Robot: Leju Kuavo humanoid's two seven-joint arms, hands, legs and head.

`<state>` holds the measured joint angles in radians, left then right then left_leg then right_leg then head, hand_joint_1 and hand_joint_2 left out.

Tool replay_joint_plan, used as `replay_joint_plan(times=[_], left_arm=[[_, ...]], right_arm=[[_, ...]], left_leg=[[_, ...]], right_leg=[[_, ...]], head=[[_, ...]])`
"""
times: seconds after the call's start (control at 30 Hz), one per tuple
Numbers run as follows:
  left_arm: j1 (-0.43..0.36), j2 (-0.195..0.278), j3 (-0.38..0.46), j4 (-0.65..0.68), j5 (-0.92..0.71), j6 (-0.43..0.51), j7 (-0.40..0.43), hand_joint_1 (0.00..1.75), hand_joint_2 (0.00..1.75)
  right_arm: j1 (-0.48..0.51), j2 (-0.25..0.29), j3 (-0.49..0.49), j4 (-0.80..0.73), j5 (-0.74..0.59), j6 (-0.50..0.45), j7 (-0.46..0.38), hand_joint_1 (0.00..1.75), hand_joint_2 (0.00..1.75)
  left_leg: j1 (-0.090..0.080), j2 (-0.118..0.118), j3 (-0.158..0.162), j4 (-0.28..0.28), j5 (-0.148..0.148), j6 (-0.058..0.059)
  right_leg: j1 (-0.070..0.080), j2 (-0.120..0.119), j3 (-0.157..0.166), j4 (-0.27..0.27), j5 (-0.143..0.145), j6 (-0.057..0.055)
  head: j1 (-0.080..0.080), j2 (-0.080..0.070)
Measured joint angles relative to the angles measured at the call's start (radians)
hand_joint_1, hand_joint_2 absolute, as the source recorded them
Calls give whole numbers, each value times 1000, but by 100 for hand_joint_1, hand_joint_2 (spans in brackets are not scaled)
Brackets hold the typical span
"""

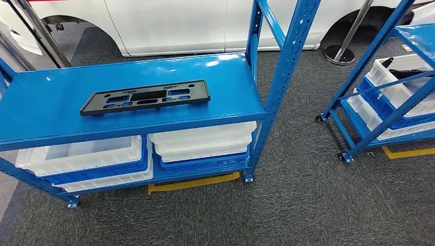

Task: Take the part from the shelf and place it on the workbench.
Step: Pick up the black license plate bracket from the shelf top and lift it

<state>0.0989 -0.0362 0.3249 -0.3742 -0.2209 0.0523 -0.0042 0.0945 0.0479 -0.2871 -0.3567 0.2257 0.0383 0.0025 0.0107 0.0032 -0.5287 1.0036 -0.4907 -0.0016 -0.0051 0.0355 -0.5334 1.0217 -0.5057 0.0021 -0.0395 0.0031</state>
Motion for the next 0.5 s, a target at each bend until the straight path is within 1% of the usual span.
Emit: replay_joint_plan(times=[0.07, 0.2, 0.33, 0.5], left_arm=[[-3, -1, 21, 2, -19, 4, -2, 0, 0], [-13, -4, 103, 5, -90, 28, -24, 0, 0], [-24, -6, 183, 2, -161, 57, -64, 0, 0], [-28, -17, 256, -65, -253, 86, -119, 0, 0]], right_arm=[[-4, 4, -21, 5, 15, 1, 0, 0, 0], [-18, 19, -100, 22, 76, 12, -1, 0, 0], [-31, 36, -178, 39, 132, 18, -3, 0, 0], [-43, 53, -257, 56, 189, 28, -6, 0, 0]], left_leg=[[0, 0, 0, 0, 0, 0], [0, 0, 0, 0, 0, 0], [0, 0, 1, 0, 1, -1], [0, 0, 1, 0, 1, -1]], right_leg=[[0, 0, 0, 0, 0, 0], [0, 0, 0, 0, 0, 0], [0, 0, -1, 0, 0, 0], [0, 0, 0, 1, 0, 0]], head=[[0, 0], [0, 0], [0, 0], [0, 0]])
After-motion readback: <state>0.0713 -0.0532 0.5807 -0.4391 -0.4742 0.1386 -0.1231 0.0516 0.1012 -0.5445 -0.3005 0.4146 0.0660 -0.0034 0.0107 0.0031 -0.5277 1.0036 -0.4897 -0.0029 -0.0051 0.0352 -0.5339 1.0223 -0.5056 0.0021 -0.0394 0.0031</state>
